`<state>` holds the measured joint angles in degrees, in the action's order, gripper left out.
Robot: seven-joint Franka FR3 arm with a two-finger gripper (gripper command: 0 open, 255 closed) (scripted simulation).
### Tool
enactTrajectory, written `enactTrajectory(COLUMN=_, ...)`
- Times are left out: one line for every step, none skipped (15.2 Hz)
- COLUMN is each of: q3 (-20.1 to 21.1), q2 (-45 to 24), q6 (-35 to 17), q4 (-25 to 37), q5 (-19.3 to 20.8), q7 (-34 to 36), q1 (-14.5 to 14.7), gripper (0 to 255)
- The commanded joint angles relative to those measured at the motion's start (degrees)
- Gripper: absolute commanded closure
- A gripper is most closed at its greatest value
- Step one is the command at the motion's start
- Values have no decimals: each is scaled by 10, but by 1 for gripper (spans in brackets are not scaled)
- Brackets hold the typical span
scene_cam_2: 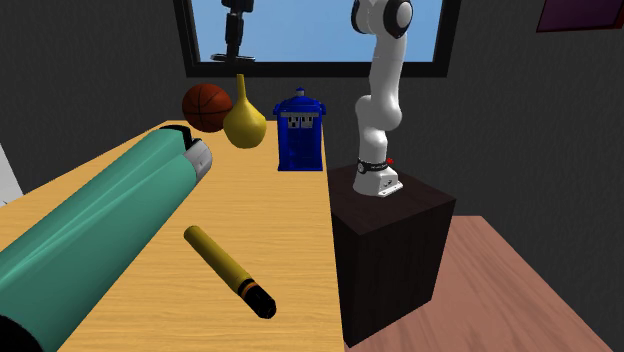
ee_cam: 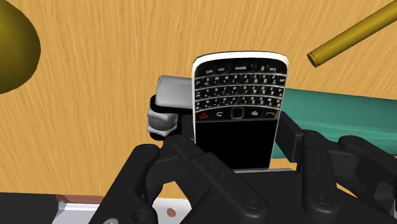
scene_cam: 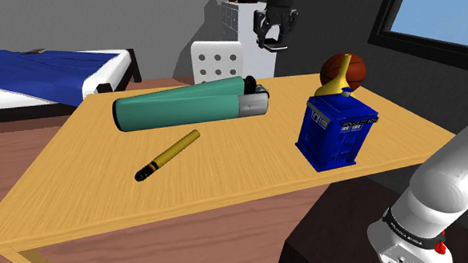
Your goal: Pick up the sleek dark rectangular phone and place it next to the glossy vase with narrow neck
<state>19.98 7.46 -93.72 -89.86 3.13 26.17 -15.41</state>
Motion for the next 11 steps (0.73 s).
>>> enactTrajectory(q3=-17, q2=5, q6=-4, q4=-7, q5=-5, q7=-29, q1=-11, gripper=255)
enactTrajectory(q3=-26, q2=6, q6=-6, q4=-8, q5=-7, q7=-44, q1=-17, gripper=255)
enactTrajectory(q3=-34, q2=7, q6=-7, q4=-9, q5=-9, q7=-58, q1=-23, gripper=255)
enactTrajectory(q3=-43, q2=6, q6=-9, q4=-10, q5=-11, q7=-72, q1=-29, gripper=255)
enactTrajectory(q3=-51, q2=5, q6=-10, q4=-9, q5=-12, q7=-86, q1=-34, gripper=255)
enactTrajectory(q3=-59, q2=4, q6=-11, q4=-8, q5=-13, q7=-100, q1=-40, gripper=255)
enactTrajectory(q3=-67, q2=1, q6=-12, q4=-6, q5=-15, q7=-113, q1=-45, gripper=255)
enactTrajectory(q3=-75, q2=-1, q6=-12, q4=-4, q5=-16, q7=-127, q1=-51, gripper=255)
enactTrajectory(q3=-83, q2=-5, q6=-13, q4=0, q5=-17, q7=-140, q1=-57, gripper=255)
enactTrajectory(q3=-91, q2=-9, q6=-13, q4=4, q5=-18, q7=-154, q1=-62, gripper=255)
enactTrajectory(q3=-99, q2=-14, q6=-13, q4=9, q5=-19, q7=-167, q1=-68, gripper=255)
